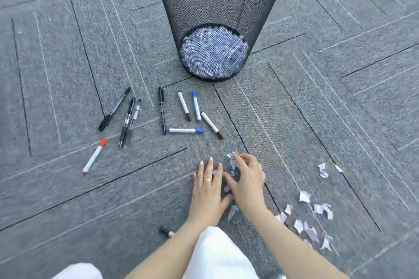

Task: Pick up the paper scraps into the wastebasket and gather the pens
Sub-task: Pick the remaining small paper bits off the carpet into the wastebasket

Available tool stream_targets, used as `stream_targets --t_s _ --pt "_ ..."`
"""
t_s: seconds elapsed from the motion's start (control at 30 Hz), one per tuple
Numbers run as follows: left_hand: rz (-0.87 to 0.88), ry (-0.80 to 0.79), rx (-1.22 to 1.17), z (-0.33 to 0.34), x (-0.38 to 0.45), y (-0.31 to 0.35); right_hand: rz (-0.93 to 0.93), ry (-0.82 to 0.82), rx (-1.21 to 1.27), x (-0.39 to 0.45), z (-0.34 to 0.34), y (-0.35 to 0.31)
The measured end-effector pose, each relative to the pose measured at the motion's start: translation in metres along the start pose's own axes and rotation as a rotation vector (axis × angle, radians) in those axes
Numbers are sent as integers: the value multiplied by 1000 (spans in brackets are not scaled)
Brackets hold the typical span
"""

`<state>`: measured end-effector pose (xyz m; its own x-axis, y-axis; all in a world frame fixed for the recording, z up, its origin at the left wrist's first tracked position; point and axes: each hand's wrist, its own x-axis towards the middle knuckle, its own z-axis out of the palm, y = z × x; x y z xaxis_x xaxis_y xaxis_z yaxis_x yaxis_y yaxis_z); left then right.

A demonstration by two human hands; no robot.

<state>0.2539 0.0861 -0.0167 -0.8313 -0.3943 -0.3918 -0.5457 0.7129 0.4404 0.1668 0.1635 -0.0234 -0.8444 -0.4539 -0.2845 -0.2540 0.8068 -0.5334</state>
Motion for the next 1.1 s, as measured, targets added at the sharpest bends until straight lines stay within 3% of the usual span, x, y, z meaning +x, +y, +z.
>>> stream_targets --t_s 0.13,0.37,0.5,0.63,0.77,0.83,1.1 --pt "-8 37 -21 -2 -3 -7 -93 9 71 3 -1 5" --pt "-164 162 -296 5 1 8 -174 -34 78 10 -7 4" --pt "-124 193 -322 9 3 14 -168 -48 68 11 -7 6" --pt "-125 196 -338 7 8 9 -72 -36 175 14 -15 3" --pt "-153 140 -441 -11 16 4 214 -1 494 13 -29 10" --pt "-175 97 -505 -21 16 -3 272 -8 546 10 -35 16" --pt "-70 -110 -365 -42 -4 -48 -88 -182 182 -6 -18 9"
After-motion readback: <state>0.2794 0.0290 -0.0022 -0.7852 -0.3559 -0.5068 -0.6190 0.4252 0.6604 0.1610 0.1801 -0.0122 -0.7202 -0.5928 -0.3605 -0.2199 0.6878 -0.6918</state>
